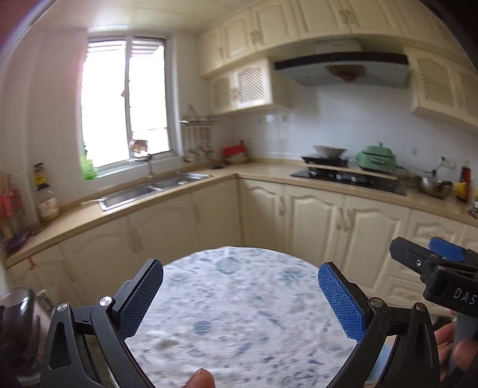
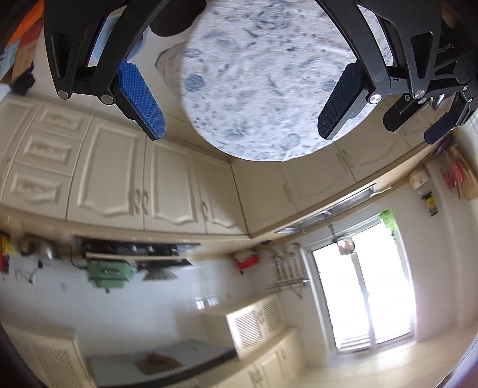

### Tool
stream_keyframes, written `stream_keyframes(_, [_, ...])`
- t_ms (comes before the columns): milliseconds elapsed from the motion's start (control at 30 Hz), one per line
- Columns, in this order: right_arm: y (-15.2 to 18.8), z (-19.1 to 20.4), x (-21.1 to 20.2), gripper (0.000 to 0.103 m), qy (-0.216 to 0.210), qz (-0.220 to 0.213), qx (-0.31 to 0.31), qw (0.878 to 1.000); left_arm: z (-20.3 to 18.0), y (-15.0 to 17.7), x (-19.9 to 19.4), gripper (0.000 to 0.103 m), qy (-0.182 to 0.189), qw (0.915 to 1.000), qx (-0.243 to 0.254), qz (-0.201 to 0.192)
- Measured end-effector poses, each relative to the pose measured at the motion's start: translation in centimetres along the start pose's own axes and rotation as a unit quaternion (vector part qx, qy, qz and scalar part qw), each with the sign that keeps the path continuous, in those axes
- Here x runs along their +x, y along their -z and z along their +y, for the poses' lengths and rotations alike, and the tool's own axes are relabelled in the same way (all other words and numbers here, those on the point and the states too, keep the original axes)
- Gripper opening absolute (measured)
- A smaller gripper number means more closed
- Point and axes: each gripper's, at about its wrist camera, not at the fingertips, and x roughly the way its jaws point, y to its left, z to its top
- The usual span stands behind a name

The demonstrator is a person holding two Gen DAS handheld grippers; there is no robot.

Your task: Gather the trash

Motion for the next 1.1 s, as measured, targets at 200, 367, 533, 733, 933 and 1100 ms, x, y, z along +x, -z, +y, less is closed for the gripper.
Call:
stream_keyframes(200, [0.8, 5.0, -1.8, 0.103, -0.017, -0.02, -0.047, 0.999, 2.0, 2.1, -7.4, 0.102, -0.032, 0.999, -0.028, -0.014])
stream_keyframes(367, [1.8, 7.7, -3.4, 0.103, -0.024, -0.037, -0.063, 0.997, 4.0, 3.2, -12.1, 0.102, -0.052, 0.9975, -0.043, -0.021])
stream_keyframes(533, [2.2, 9.5, -4.5, 0.103, -0.025, -0.05, -0.074, 0.996, 4.0, 2.1, -11.3, 0.102, -0.071, 0.9963, -0.039, -0.031])
stream_keyframes(733, [2.7, 10.6, -5.3, 0.103, -0.02, -0.058, -0.081, 0.995, 5.8, 1.8, -11.0, 0.102, -0.068, 0.996, -0.043, -0.039])
stream_keyframes(933, [3.0, 11.0, -5.3, 0.103, -0.024, -0.057, -0.086, 0.994, 7.3, 2.1, -11.2, 0.102, -0.064, 0.9955, -0.054, -0.045])
stream_keyframes(1100, [3.2, 11.3, -5.3, 0.103, -0.027, -0.058, -0.088, 0.994, 7.4, 2.2, -11.3, 0.102, -0.064, 0.9953, -0.058, -0.044])
